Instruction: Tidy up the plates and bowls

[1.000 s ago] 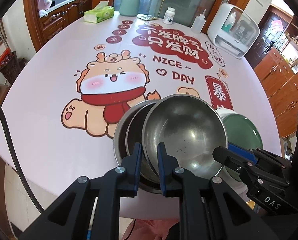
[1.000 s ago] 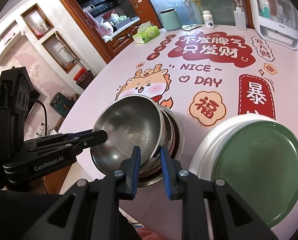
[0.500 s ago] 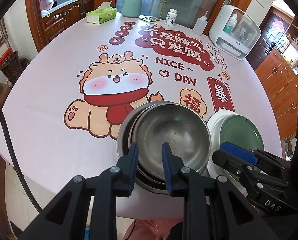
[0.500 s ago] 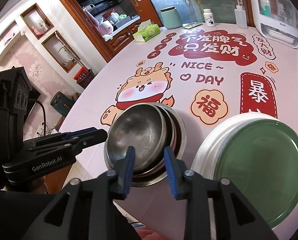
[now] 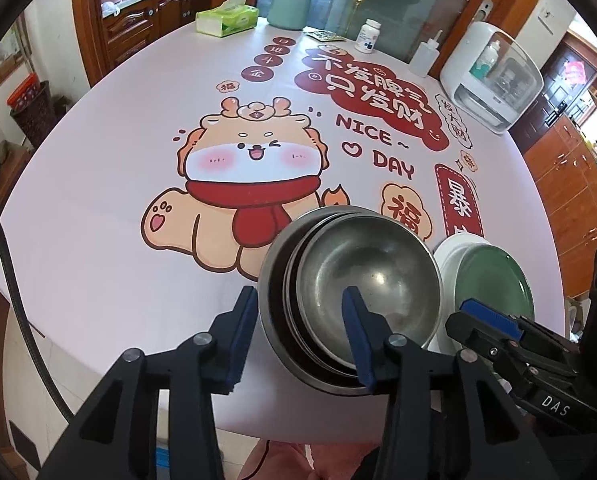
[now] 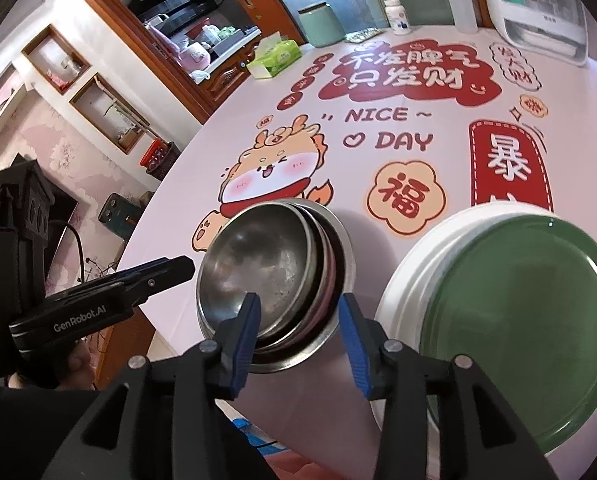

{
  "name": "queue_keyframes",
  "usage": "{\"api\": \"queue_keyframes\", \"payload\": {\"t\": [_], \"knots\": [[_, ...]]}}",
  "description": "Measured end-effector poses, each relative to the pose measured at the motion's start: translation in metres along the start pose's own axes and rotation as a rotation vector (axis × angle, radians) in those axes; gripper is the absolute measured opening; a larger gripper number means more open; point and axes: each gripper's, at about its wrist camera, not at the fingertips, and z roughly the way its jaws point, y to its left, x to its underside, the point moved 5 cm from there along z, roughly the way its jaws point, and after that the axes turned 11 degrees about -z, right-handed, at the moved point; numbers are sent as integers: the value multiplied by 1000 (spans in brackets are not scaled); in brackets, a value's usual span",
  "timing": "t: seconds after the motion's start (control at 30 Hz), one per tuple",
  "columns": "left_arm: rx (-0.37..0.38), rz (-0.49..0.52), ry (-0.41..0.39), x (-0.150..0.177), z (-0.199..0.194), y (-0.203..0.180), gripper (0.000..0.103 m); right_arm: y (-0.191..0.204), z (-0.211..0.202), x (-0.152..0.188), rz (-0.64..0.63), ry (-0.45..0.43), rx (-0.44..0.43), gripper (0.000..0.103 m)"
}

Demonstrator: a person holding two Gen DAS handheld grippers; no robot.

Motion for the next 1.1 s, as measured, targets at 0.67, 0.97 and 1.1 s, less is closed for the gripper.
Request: {"api": "queue_keyframes", "payload": {"t": [0.67,0.97,1.1], "knots": [[-15,-79,165,0,42,11,50,-20,29,-1,125,104,-94,46],[-14,-109,221,-2,58,13,50,-22,42,-5,129,155,-121,46],[-15,-113,243,-3,65,12,50,-22,48,-6,124,182,-135,46]]}}
